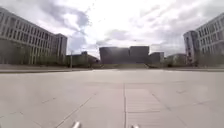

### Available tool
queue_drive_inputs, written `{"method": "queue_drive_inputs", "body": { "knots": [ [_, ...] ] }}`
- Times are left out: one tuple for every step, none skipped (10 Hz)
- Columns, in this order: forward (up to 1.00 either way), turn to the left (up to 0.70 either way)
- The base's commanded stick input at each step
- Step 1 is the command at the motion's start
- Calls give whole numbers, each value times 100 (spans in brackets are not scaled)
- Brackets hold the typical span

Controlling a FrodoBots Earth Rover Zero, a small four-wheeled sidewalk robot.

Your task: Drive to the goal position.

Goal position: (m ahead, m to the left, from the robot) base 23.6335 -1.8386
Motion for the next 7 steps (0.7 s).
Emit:
{"method": "queue_drive_inputs", "body": {
  "knots": [
    [70, 0],
    [70, 0],
    [70, 0],
    [70, 0],
    [70, 0],
    [70, 0],
    [70, 0]
  ]
}}
